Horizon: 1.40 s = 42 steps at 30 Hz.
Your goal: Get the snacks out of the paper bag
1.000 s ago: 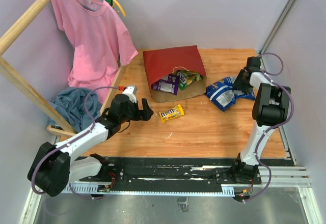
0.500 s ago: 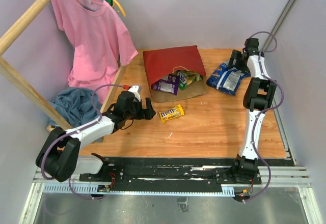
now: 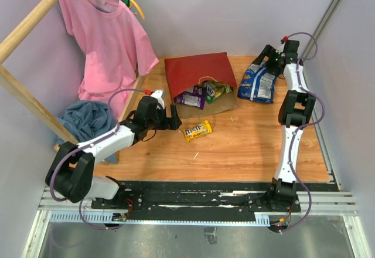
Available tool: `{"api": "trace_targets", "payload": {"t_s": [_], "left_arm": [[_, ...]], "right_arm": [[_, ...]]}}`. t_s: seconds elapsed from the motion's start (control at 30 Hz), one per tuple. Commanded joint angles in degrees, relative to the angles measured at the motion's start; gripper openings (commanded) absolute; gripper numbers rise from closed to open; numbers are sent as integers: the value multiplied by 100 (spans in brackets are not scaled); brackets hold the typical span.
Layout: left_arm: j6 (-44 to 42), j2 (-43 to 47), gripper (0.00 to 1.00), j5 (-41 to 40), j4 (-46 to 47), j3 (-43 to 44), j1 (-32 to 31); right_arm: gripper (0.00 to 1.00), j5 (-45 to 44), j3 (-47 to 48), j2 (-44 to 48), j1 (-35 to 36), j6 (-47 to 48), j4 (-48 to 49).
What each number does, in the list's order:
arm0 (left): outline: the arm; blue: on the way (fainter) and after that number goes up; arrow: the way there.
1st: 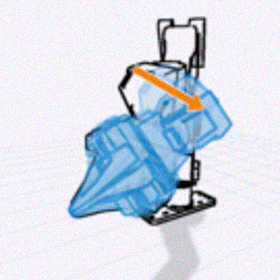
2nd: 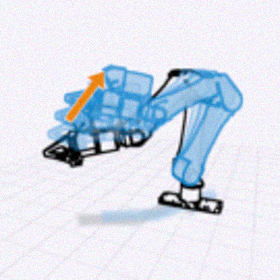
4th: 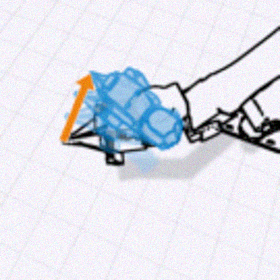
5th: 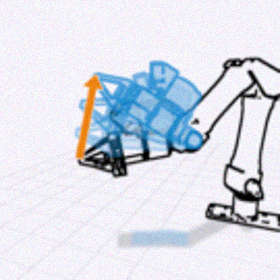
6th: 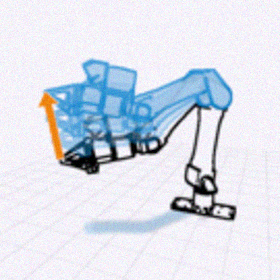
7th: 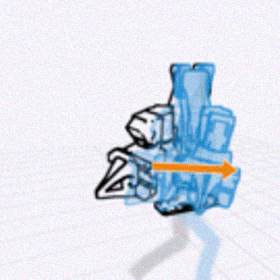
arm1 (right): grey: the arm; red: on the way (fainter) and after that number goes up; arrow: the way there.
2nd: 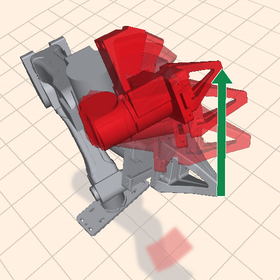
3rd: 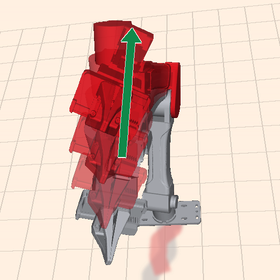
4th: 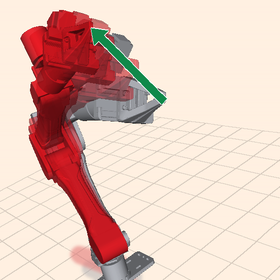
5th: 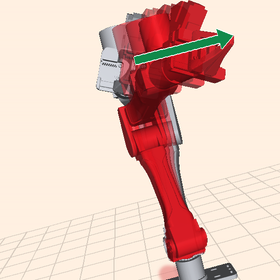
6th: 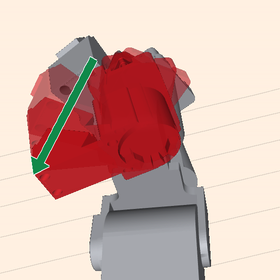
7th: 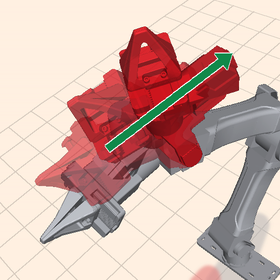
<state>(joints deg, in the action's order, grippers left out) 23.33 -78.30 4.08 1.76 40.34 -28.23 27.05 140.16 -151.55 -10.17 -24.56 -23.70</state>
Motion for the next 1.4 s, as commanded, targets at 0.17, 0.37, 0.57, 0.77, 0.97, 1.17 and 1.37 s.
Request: {"api": "trace_targets", "payload": {"t_s": [0.17,0.37,0.57,0.77,0.97,1.17,1.37], "left_arm": [[-135,862,100,-188,-310,249,37],[-287,1247,100,-416,-705,341,42],[-304,1463,100,-321,-807,286,45],[-151,1242,100,-206,-646,325,43],[111,1307,100,-269,-520,228,43],[35,1309,100,-315,-701,450,45],[-29,1538,100,-312,-833,586,41]], "right_arm": [[99,-95,-2154,3011,141,-257,704],[98,-1144,-5263,5340,237,-291,1206],[97,-1342,-6802,5972,79,105,1352],[74,-788,-6598,5378,561,548,991],[72,-1163,-5777,4560,1129,911,802],[44,-1289,-5333,3852,1123,830,1006],[35,-1189,-4932,3186,1014,703,1067]]}}
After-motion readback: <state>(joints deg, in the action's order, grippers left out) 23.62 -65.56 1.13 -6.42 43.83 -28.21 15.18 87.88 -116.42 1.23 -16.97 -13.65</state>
